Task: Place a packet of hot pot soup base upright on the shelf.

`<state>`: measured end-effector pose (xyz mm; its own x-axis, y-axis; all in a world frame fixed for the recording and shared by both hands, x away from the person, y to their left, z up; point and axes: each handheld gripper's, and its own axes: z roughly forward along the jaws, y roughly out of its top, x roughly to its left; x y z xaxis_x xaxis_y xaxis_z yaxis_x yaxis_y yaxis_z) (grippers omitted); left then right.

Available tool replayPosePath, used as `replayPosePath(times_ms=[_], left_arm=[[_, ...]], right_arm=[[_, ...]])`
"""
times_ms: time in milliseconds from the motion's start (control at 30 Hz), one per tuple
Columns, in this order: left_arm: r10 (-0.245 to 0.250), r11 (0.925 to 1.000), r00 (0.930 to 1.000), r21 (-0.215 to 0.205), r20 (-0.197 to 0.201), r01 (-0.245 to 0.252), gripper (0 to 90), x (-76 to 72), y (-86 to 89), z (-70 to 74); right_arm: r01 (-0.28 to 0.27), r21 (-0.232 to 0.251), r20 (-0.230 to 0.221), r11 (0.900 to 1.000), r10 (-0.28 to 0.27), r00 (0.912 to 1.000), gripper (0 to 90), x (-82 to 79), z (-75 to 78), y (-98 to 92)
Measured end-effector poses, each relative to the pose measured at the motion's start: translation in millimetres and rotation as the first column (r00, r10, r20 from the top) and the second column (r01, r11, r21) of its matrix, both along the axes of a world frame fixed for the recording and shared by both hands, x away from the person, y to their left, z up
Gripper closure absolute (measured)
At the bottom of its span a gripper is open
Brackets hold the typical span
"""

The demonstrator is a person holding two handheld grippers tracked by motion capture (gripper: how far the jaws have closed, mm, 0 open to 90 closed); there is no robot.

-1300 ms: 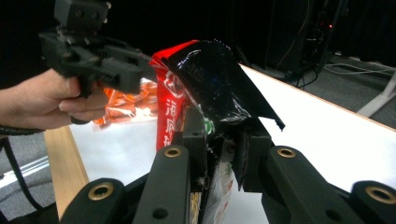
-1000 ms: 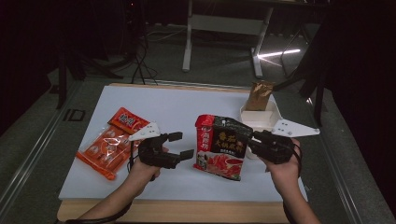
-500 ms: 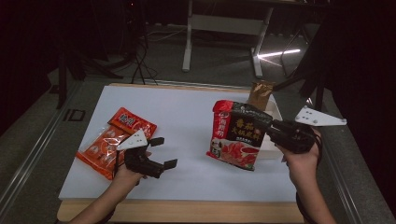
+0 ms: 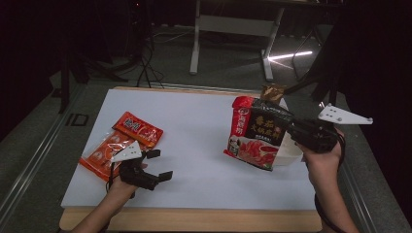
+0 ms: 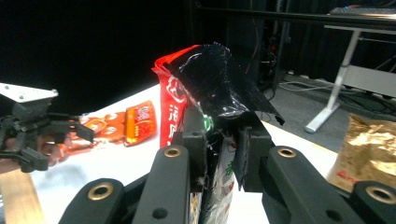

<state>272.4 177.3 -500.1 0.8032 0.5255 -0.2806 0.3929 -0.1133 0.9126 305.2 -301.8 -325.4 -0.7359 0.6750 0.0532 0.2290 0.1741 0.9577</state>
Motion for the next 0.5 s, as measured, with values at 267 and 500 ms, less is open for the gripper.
replayPosePath(times_ms=[267, 500], left_arm=[[0.023, 0.9996, 0.9997, -0.019, 0.004, -0.023, 0.4, 2.0, 3.6, -6.3], [0.014, 0.9997, 0.9999, -0.019, 0.003, -0.014, 0.4, 2.3, 2.7, -8.4]], right_arm=[[0.043, -0.003, 0.003, 0.999, -0.043, 0.9991, 76.7, 11.5, 3.6, -14.9], [0.105, -0.023, 0.007, 0.994, -0.105, 0.9945, 76.7, 28.1, 7.3, -28.2]])
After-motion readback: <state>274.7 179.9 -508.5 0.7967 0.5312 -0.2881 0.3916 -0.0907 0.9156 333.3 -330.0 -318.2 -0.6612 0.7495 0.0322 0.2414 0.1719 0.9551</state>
